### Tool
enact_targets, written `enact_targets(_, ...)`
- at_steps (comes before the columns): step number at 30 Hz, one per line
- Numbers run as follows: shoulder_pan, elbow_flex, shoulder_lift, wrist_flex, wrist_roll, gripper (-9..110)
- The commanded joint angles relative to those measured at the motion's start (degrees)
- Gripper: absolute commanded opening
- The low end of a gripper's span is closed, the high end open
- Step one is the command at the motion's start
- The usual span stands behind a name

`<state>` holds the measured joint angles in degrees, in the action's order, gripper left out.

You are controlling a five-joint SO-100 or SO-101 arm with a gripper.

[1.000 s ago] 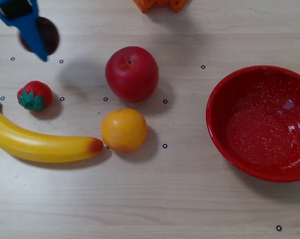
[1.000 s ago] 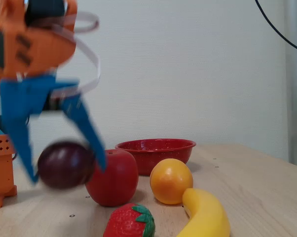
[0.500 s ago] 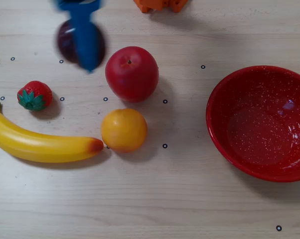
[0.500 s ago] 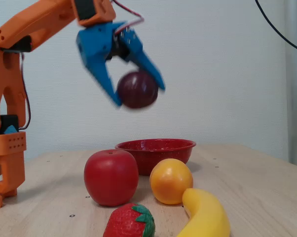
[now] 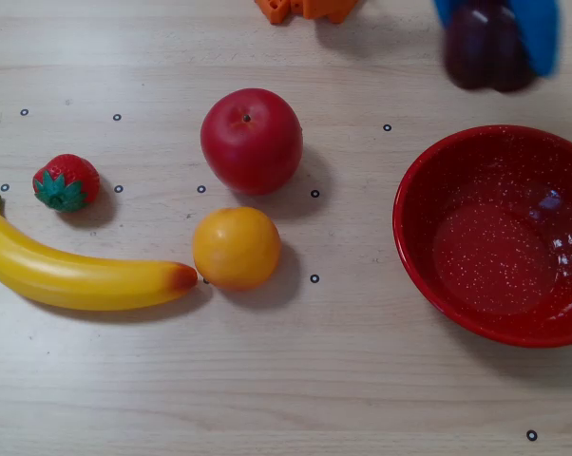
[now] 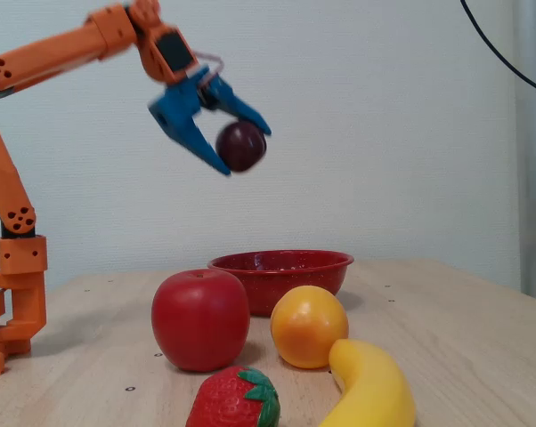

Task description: Put plum in the red bowl.

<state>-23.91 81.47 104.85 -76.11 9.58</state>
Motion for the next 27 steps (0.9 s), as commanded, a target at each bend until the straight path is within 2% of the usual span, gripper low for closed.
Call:
enact_targets(1, -1.32, 0.44, 2.29, 9.84, -1.67, 0)
enact_targets(8, -3.60, 16.08, -4.13, 32.34, 4.57, 0)
enact_targets(12, -5.10, 21.09, -8.09, 37.27, 10.72, 0)
enact_targets(13, -5.27, 21.97, -9.05, 37.71, 12.13, 5)
enact_targets(19, -4.48, 22.15, -12.30, 33.84, 15.03, 48)
enact_targets(27, -2.29, 11.25, -11.16, 20.74, 13.27, 54)
